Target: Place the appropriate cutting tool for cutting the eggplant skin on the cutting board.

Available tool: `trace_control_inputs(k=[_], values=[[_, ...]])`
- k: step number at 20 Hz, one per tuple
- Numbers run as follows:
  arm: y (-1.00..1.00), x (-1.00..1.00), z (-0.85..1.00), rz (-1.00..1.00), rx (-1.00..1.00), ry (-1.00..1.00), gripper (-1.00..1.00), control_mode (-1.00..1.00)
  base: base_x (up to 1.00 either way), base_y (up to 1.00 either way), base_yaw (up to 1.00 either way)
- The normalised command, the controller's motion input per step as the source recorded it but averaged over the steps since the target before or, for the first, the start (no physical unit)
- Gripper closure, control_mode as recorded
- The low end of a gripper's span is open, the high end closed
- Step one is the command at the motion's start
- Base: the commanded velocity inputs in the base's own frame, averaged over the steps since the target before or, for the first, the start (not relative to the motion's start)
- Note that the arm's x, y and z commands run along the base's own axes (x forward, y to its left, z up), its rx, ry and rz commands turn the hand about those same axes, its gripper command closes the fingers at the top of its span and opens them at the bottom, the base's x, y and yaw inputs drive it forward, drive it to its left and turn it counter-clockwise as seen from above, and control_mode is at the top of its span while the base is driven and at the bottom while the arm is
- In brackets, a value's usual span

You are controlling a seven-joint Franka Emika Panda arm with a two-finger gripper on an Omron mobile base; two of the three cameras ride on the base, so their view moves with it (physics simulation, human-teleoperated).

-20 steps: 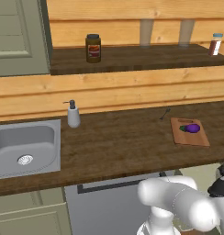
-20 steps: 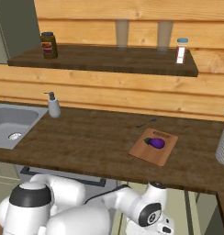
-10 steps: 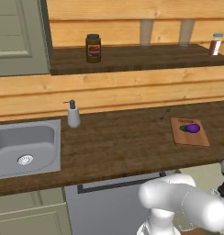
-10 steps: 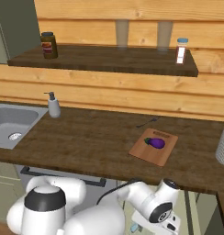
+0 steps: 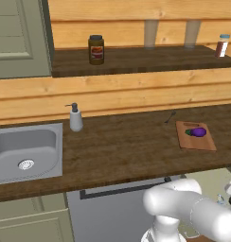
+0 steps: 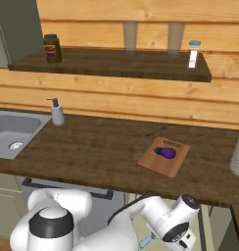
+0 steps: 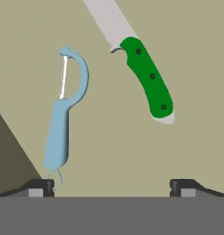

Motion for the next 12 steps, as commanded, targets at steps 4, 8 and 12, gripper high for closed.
trace_control_inputs(k=[4,8,12], values=[[0.02,0.28,-0.03,-0.09,0.0,0.0,-1.0,-1.0,0.0,0.0,0.0],[0.13,0.32,-0.19,-0.06,0.0,0.0,-1.0,-1.0,0.0,0.0,0.0],[0.23,0.4,-0.19,-0.05,0.0,0.0,-1.0,-1.0,0.0,0.0,0.0]])
